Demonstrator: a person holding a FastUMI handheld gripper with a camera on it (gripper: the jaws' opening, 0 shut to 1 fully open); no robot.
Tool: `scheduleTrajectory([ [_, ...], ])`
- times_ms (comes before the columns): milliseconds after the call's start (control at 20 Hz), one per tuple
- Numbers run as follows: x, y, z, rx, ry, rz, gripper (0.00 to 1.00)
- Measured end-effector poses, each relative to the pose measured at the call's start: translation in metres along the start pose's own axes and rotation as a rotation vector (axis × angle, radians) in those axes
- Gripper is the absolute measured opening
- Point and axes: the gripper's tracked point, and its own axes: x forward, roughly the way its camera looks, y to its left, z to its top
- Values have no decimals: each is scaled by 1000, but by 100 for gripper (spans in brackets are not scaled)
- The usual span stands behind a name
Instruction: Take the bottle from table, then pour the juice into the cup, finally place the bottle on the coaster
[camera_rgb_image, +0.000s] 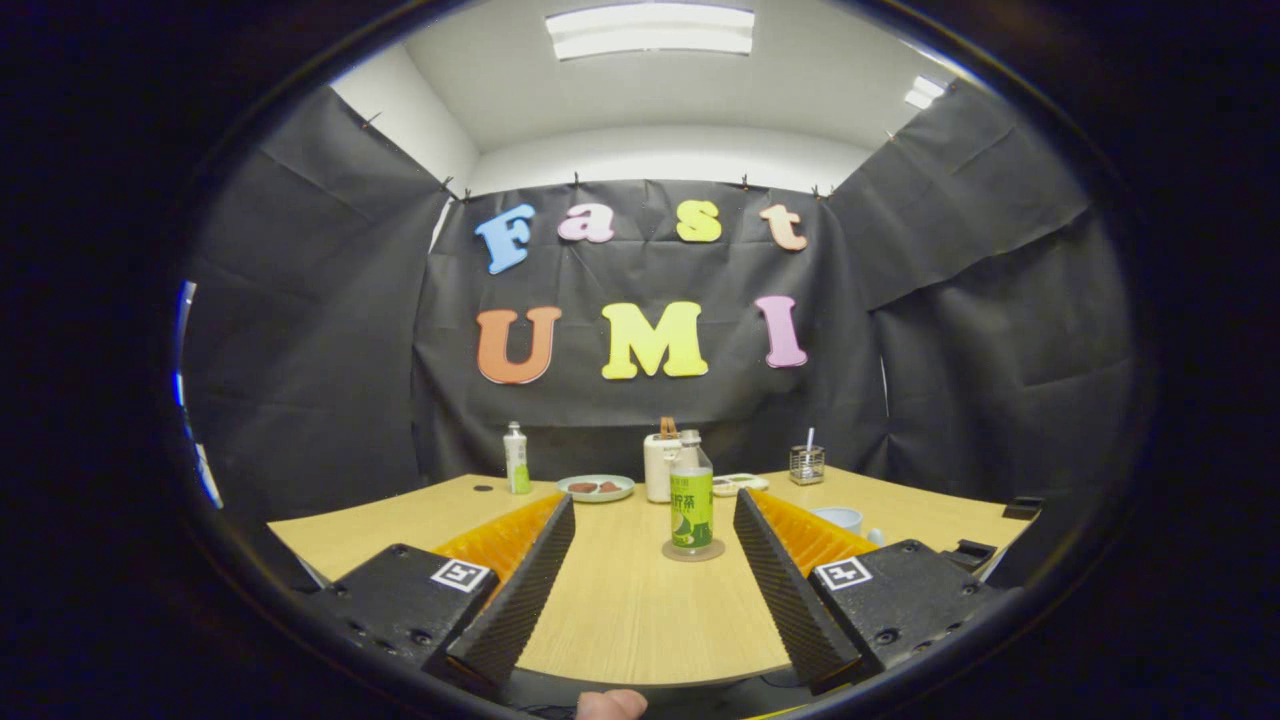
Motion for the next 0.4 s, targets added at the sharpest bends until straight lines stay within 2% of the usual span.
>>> scheduleTrajectory([
  [400, -2, 6, 5, -32, 7, -19, 100],
])
